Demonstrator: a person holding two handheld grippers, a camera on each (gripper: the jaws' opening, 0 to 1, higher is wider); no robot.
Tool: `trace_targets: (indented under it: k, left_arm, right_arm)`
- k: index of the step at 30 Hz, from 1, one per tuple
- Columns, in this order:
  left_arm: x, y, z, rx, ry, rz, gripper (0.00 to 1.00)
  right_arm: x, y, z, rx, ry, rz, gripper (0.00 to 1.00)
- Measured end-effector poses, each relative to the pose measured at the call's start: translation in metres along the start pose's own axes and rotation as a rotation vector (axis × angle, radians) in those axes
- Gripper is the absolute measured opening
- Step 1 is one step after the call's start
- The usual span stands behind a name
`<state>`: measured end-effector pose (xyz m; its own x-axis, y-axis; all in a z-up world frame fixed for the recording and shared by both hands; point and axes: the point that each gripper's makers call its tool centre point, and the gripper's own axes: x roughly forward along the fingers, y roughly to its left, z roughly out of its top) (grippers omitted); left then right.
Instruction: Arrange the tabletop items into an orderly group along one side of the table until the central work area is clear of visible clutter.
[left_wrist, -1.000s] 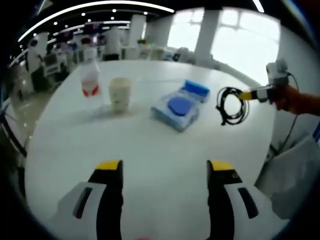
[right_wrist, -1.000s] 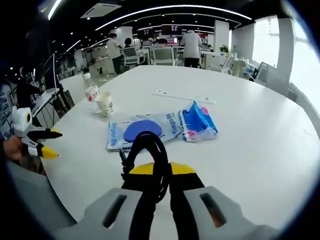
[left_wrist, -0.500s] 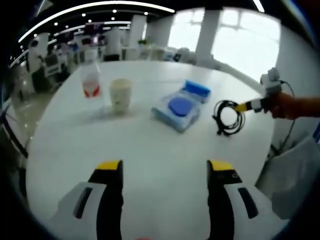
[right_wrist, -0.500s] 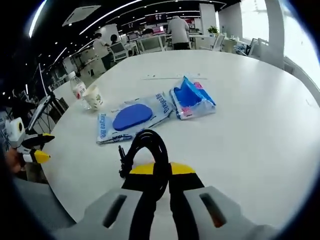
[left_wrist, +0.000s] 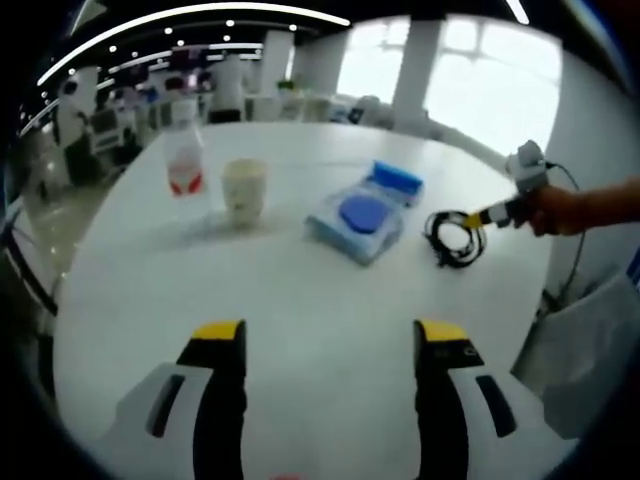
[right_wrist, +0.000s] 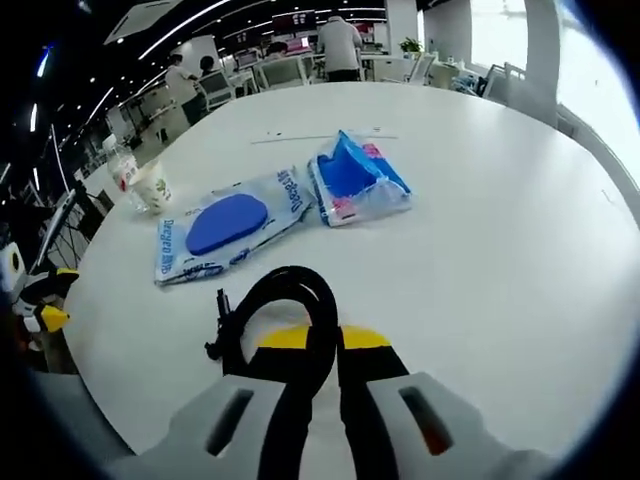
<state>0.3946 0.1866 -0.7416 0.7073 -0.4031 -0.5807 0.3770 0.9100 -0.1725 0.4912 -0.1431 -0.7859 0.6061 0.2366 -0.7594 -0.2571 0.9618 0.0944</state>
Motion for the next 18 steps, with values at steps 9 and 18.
trace_targets:
  k: [9, 18]
  left_arm:
    - [0.0, 0.001, -0.002, -0.001, 0.004, 0.003, 0.65]
    - [-0.001, 0.004, -0.001, -0.003, 0.001, 0.014, 0.64]
  right_arm:
    - [0.012, 0.003, 0.012, -0.086, 0.014, -0.033, 0.08]
    - [0.014, 0.008, 0.012, -0.193, 0.037, -0.054, 0.09]
